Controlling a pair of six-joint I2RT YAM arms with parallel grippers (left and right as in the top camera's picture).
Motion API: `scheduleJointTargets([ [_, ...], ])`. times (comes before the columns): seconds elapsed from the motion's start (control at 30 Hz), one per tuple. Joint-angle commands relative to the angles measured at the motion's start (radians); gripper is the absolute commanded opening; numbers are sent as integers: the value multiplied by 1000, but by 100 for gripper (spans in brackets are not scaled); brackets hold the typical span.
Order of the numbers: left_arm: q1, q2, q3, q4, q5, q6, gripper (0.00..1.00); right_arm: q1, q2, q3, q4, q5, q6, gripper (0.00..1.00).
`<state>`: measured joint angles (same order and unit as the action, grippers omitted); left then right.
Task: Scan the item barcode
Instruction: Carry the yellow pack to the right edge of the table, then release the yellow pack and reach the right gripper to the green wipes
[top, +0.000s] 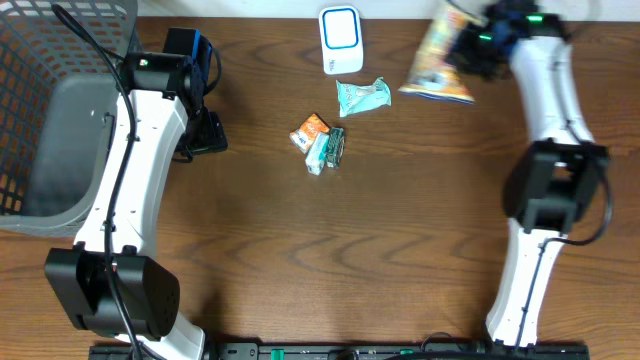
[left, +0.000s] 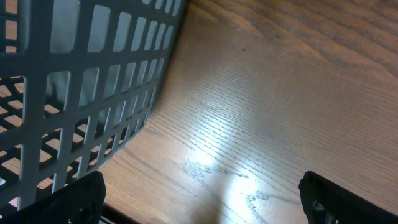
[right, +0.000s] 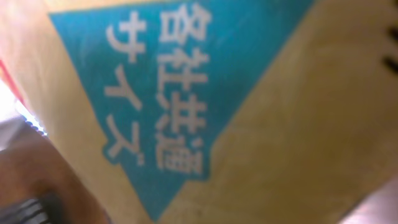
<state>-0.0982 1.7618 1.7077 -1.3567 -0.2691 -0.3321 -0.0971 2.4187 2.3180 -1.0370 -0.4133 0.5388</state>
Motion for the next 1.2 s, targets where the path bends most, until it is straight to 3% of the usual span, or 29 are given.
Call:
scheduleJointTargets([
  [0.0, 3, -1, -4, -3, -20, 13, 98, -99, -54, 29, -58, 121, -213, 1],
  [0.1, 3, -1, -4, -4, -20, 13, 98, -176, -54, 29, -122, 183, -301, 1],
  [0.23, 3, -2, -4, -3, -20, 13, 98, -272, -54, 29, -204, 429, -340, 1],
  [0.27, 3, -2, -4, -3, -20, 13, 98, -290, -54, 29, -216, 470, -358, 9],
  [0.33, 3, -2, -4, -3, -20, 13, 98, -326, -54, 29, -240, 544, -378, 49],
  [0.37, 3, -1, -4, -3, -20, 13, 98, -344, -54, 29, -251, 570, -380, 63],
  [0.4, 3, -2, -4, -4, -20, 13, 98, -356, -54, 29, -260, 580, -380, 67],
  [0.53, 3, -2, -4, -3, -20, 13, 97, -394, -54, 29, -282, 410, -380, 68],
  [0.73, 3, -1, -4, -4, -20, 13, 98, -371, -57, 30, -278, -140, -380, 64],
  [0.87, 3, -2, -4, -3, -20, 13, 98, -310, -57, 30, -282, -359, -380, 64],
  [1.0, 3, -1, -4, -3, -20, 13, 98, -211, -57, 29, -311, -372, -381, 59],
  [1.17, 3, -2, -4, -4, -20, 13, 98, -54, -57, 21, -278, -244, -383, 58],
])
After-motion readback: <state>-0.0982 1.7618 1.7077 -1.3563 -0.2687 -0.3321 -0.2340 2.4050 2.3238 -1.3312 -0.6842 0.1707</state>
